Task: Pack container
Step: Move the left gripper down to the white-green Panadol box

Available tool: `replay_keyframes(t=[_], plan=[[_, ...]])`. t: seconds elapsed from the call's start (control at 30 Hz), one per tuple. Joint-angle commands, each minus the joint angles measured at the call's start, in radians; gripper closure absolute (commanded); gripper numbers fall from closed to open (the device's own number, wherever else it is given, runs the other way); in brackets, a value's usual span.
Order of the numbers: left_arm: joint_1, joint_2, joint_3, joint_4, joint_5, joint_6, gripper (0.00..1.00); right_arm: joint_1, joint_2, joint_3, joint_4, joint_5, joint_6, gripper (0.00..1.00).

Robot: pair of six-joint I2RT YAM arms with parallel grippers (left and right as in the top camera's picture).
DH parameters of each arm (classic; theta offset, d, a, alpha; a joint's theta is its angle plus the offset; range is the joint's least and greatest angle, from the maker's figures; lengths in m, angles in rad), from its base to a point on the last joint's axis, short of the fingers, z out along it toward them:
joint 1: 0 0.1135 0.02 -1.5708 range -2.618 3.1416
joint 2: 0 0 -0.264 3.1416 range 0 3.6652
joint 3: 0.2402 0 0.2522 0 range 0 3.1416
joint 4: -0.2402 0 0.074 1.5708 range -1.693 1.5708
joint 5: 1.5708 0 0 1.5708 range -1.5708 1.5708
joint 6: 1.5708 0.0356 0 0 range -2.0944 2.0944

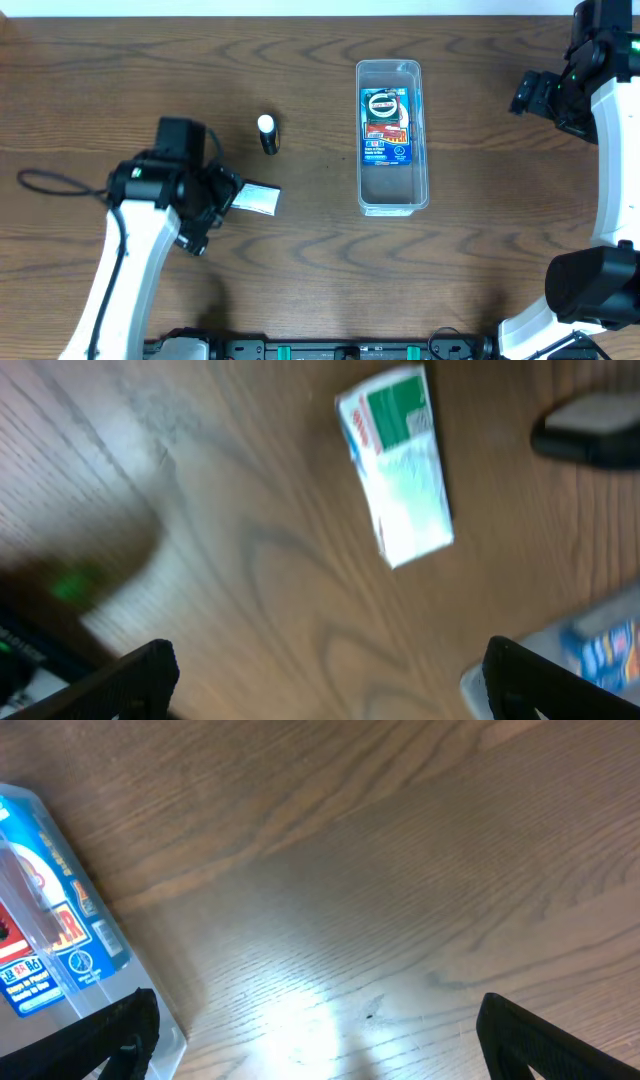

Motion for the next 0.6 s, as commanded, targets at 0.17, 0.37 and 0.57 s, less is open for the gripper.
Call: replay_keyframes(t=[0.17, 0.37, 0.57], plan=[[-0.05, 0.225, 0.082, 0.117, -0.079, -0.158, 0.02, -0.007, 0.001, 0.0, 0.0, 0.007, 0.014, 0.01], [-0.049, 0.337, 0.081, 0.135, -0.079, -0.215, 0.02, -0.007, 0.001, 0.0, 0.0, 0.007, 0.014, 0.01], [-0.049, 0.441, 0.081, 0.143, -0.075, -0.211, 0.02, -0.007, 0.001, 0.0, 0.0, 0.007, 0.014, 0.01]])
